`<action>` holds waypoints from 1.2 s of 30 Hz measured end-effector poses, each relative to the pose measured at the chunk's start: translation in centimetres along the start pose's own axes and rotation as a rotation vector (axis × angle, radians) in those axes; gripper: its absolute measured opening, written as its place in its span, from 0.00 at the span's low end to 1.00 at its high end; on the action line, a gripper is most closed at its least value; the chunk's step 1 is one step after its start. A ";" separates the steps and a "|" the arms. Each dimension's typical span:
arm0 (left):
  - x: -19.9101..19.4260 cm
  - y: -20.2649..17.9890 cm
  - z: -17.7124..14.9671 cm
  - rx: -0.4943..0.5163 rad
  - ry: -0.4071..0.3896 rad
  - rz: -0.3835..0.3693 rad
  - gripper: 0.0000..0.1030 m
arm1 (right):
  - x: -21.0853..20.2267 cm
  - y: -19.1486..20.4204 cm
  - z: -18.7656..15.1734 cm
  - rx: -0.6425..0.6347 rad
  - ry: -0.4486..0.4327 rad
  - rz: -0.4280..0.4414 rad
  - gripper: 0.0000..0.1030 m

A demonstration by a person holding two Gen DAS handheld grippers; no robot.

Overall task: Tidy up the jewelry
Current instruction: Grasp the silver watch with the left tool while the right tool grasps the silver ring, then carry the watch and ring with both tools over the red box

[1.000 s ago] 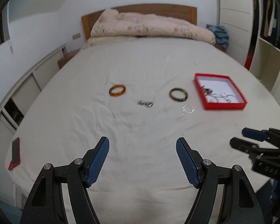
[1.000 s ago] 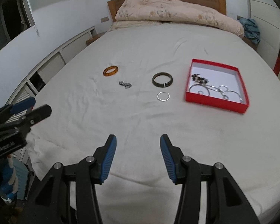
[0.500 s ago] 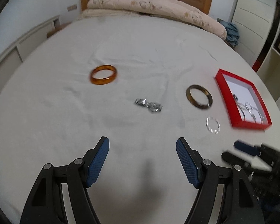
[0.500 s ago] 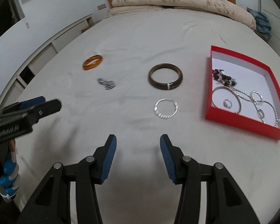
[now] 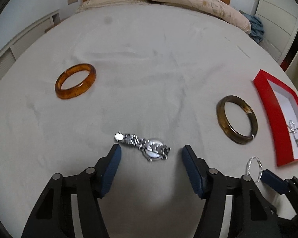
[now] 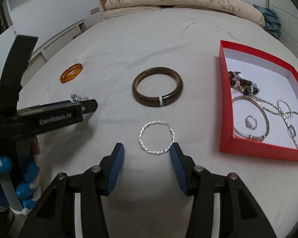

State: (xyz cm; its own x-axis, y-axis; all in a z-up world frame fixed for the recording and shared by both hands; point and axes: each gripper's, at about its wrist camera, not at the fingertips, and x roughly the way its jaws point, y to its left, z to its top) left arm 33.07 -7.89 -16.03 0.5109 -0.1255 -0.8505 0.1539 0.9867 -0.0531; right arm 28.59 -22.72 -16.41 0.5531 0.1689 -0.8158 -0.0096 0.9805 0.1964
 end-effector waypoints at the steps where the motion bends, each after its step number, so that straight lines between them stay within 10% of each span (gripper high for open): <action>1: 0.0 -0.1 0.0 0.003 -0.005 0.001 0.54 | 0.2 -0.1 0.1 0.006 -0.005 -0.001 0.45; 8: 0.4 0.3 0.5 0.018 -0.035 -0.021 0.23 | 1.2 -0.1 0.8 -0.005 -0.021 -0.012 0.39; 22: -4.2 1.4 -0.2 -0.001 -0.088 -0.077 0.23 | -2.9 0.8 0.9 -0.030 -0.081 0.089 0.35; 36: -7.3 -10.9 4.1 0.105 -0.133 -0.247 0.23 | -10.9 -8.2 3.6 0.011 -0.197 -0.032 0.35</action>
State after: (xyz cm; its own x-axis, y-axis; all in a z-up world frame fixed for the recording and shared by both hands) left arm 31.16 -18.18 -7.09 0.5527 -0.3794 -0.7420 0.3704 0.9094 -0.1891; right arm 25.69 -33.01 -7.19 0.7053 0.1134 -0.6998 0.0191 0.9837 0.1786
